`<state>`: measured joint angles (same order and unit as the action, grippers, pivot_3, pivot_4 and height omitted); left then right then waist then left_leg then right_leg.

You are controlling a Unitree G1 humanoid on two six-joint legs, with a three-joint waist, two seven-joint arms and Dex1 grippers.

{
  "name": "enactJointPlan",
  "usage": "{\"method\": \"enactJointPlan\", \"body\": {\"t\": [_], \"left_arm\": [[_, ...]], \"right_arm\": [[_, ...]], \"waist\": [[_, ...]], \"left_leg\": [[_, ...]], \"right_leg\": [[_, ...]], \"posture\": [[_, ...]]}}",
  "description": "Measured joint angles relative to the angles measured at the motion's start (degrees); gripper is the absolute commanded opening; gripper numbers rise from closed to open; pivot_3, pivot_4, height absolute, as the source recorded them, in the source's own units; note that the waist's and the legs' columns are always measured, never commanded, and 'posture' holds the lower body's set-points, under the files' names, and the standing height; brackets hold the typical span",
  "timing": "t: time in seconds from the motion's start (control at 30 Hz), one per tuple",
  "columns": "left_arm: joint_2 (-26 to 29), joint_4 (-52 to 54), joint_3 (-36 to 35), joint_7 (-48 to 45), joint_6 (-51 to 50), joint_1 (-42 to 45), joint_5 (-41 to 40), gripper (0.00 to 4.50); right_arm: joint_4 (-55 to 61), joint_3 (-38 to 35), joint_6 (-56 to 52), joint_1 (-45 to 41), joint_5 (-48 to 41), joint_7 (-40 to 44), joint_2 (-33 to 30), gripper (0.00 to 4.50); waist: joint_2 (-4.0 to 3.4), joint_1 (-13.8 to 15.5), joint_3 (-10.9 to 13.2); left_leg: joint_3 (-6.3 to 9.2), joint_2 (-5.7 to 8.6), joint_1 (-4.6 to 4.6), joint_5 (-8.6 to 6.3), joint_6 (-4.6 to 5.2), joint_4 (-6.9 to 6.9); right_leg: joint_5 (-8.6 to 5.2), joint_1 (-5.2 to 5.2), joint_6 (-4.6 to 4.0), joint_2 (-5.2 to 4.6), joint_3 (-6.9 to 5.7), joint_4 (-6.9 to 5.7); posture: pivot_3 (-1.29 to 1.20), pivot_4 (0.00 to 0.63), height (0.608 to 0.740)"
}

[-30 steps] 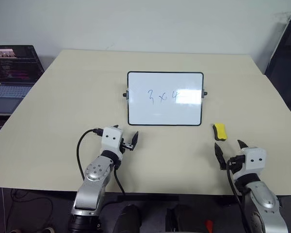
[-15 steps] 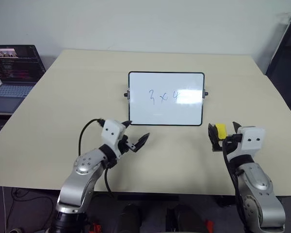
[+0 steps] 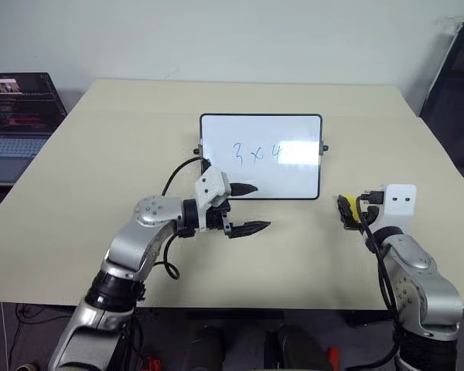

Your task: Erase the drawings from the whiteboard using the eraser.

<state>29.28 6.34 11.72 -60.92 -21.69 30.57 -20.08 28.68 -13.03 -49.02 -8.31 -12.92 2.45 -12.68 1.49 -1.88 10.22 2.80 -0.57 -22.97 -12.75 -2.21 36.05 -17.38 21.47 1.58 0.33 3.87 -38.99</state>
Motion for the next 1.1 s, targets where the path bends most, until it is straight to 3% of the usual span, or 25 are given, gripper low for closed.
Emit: {"method": "enactJointPlan", "body": {"t": [0.27,0.93,1.03,1.1], "left_arm": [[-0.6,-7.4,2.7,-7.4,3.9,6.0,1.3,4.50],[-3.2,-10.1,2.8,-8.3,4.9,7.3,3.5,4.50],[-3.1,-9.9,2.8,-7.8,4.3,7.3,3.6,4.50],[-3.1,-9.3,2.8,-7.4,4.1,7.3,3.6,4.50]], "right_arm": [[-6.9,-0.4,-1.5,-2.9,0.5,-1.0,0.0,4.49],[-10.7,1.9,-1.7,-3.9,1.5,0.1,-1.4,4.49],[-11.7,2.1,-1.7,-3.9,1.6,0.0,-1.3,3.90],[-12.2,2.1,-1.7,-4.0,1.6,0.0,-1.3,3.20]], "waist": [[-0.01,-0.1,0.0],[-0.01,-0.1,0.0],[-0.01,-0.1,0.0],[-0.01,-0.1,0.0]], "left_leg": [[-0.05,0.00,0.00,0.00,0.00,0.00],[-0.04,-0.02,-0.05,0.00,0.01,-0.01],[-0.03,-0.02,-0.05,0.00,0.01,-0.01],[-0.04,-0.02,-0.05,0.00,0.01,-0.01]], "right_leg": [[0.00,0.04,0.00,0.01,0.00,-0.01],[0.00,0.10,-0.01,0.04,0.04,-0.02],[0.00,0.10,0.00,0.04,0.04,-0.01],[0.00,0.10,0.00,0.04,0.05,-0.01]], "posture": [[0.00,0.150,0.740],[0.00,0.150,0.740],[0.00,0.150,0.740],[0.00,0.150,0.740]]}}
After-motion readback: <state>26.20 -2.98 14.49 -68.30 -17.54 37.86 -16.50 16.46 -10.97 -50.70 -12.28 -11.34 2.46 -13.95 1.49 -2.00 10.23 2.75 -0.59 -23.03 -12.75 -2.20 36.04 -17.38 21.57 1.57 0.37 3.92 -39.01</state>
